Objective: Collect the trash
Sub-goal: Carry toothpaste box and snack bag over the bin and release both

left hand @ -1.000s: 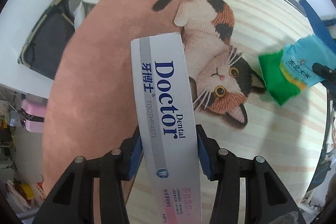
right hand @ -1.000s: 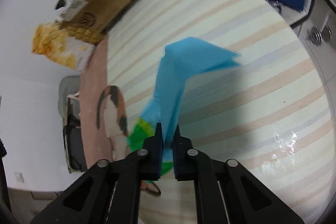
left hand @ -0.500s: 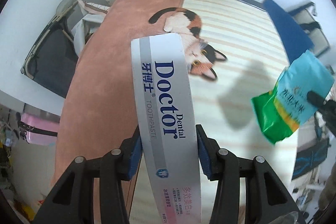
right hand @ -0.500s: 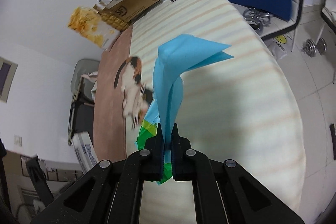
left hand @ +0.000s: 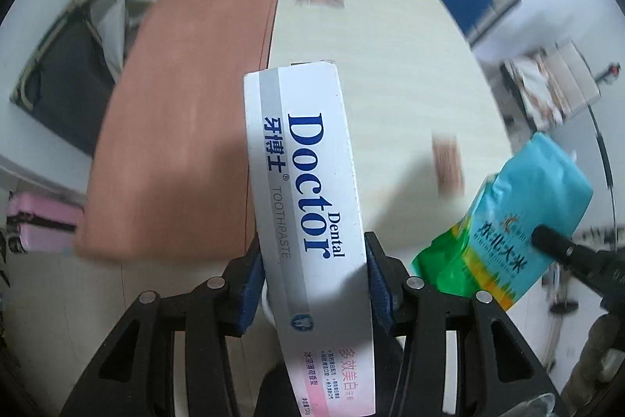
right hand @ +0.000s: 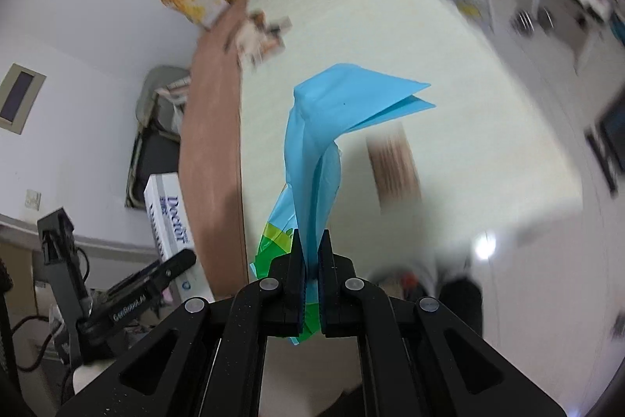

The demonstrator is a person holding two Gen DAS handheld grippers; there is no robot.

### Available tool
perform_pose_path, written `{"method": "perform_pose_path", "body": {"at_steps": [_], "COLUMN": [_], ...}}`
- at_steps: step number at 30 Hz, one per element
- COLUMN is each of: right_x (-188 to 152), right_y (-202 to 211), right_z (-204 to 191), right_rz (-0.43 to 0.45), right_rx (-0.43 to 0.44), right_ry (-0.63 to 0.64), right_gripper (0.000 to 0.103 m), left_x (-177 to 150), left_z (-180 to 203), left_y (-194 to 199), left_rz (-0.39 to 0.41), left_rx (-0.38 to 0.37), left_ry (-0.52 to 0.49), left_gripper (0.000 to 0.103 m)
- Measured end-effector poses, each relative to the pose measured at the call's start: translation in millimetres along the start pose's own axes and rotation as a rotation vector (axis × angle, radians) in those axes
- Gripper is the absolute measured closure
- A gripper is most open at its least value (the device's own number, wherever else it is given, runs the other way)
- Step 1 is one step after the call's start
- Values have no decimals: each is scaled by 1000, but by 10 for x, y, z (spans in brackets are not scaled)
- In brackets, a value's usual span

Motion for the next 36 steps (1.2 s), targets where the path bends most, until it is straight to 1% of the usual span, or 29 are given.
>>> {"method": "perform_pose_path", "body": {"at_steps": [3,6,7,9,11,12,13,15,18,19,20,22,23,24,25,26,27,28,29,30,31,32,33,34,35,36], "right_x": [-757,-1330,-1476,-1695,-1934,-2037,-2069,-2205,-2323,-2358,-2397,-2459,-2491,-2532,-2570,-2578,-2621,-2675,-2701,-2740,-2761,-2723,-2752,-2758,-2742,-2726], "right_y": [-51,-186,-266,-461,-759,-933,-1067,-1507,-2105,-2258,-2456,-2785,-2935,-3070,-3230,-3372,-3452,-3537,-3588,-3609,-3609,-3611,-3571,-3526,-3489,-3442], "right_z": [201,496,613,855,1194,1375,1494,1936,2494,2633,2807,3084,3196,3300,3405,3479,3537,3598,3616,3630,3618,3586,3562,3525,3481,3407], "right_rz": [-62,-119,-133,-163,-196,-212,-221,-250,-277,-282,-297,-324,-340,-355,-382,-408,-425,-449,-461,-467,-467,-465,-456,-449,-442,-431], "right_rx": [-35,-68,-81,-98,-120,-134,-141,-143,-155,-155,-146,-140,-134,-135,-133,-133,-136,-142,-152,-165,-169,-174,-176,-188,-211,-243], "right_ry": [-73,-130,-148,-178,-212,-218,-225,-253,-263,-270,-277,-283,-283,-285,-288,-296,-302,-301,-290,-269,-254,-235,-214,-193,-165,-128], "right_gripper": [98,98,98,98,98,98,98,98,98,98,98,98,97,96,90,87,83,72,56,47,35,25,20,9,4,1], "left_x": [-466,-784,-894,-1075,-1191,-1245,-1303,-1414,-1504,-1536,-1562,-1612,-1629,-1645,-1654,-1667,-1679,-1773,-1784,-1799,-1849,-1858,-1869,-1910,-1911,-1908], "left_z": [-38,-9,15,63,103,141,160,209,297,326,351,404,421,428,438,448,457,450,443,425,455,451,446,335,318,308], "left_y": [-172,-440,-598,-950,-1284,-1564,-1733,-2275,-2991,-3292,-3499,-3896,-4071,-4212,-4291,-4366,-4421,-4415,-4412,-4380,-4341,-4285,-4204,-4116,-4024,-3925], "left_rz": [-78,-143,-172,-222,-251,-271,-283,-314,-366,-385,-397,-421,-424,-428,-429,-430,-431,-427,-420,-409,-399,-386,-366,-352,-336,-325], "left_rx": [-8,-3,-1,7,12,24,27,10,-5,-9,-6,-3,-10,-6,-8,-11,2,18,29,39,50,61,72,84,111,136], "left_ry": [-22,-41,-42,-32,-23,-18,-14,7,8,13,12,19,27,36,40,44,46,45,46,48,51,55,59,60,55,51], "left_gripper": [59,59,59,59,59,59,58,57,57,57,57,49,35,17,11,3,3,3,3,3,3,3,3,3,3,3]}}
Point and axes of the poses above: each gripper's, at about its wrist camera, not at the fingertips, and y roughly against the way its jaws point, z to its right, x to its top, the point moved 1 cm from there along -y, roughly the way its jaws point, and after that the axes turned 12 degrees about x, right-handed, at the moved point
